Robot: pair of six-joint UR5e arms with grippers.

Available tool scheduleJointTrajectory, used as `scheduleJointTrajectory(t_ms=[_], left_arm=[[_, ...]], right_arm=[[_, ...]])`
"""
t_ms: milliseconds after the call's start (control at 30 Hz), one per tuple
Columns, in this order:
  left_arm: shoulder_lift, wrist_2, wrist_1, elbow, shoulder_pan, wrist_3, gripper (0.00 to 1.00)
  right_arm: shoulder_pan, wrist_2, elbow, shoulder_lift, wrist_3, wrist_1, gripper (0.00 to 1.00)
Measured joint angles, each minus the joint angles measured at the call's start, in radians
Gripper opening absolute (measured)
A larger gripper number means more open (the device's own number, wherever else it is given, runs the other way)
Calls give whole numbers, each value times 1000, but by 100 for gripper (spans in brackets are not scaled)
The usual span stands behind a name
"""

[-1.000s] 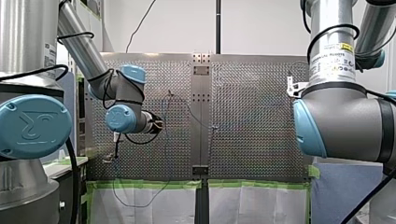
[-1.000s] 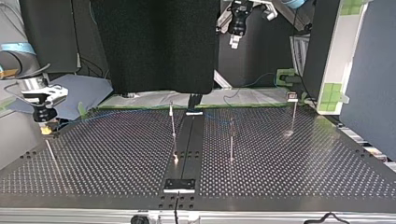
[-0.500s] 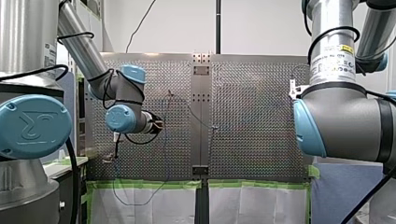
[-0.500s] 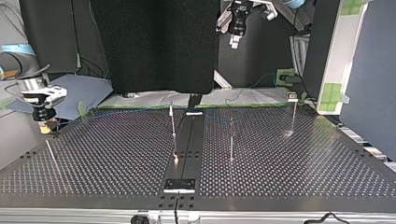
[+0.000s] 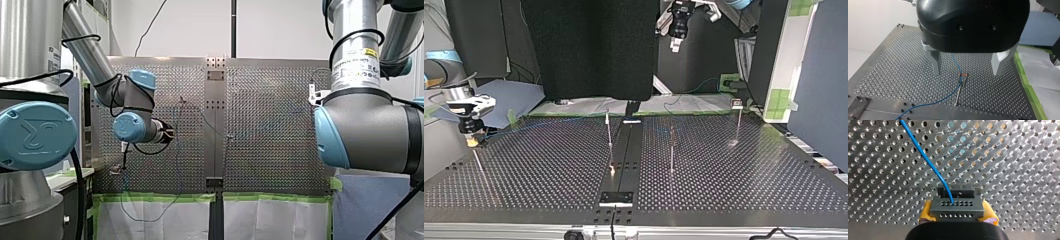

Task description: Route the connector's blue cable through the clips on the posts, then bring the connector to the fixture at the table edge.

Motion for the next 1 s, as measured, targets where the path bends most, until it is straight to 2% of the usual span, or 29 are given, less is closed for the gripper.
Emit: scheduleJointTrajectory(t_ms=[533, 1000], left_arm=[[-1, -1, 0, 0, 0, 3, 100], [-2, -1, 0, 0, 6, 4, 100]], right_arm=[[-3, -1, -1, 0, -43, -2, 0], [5, -1, -1, 1, -51, -7, 0]])
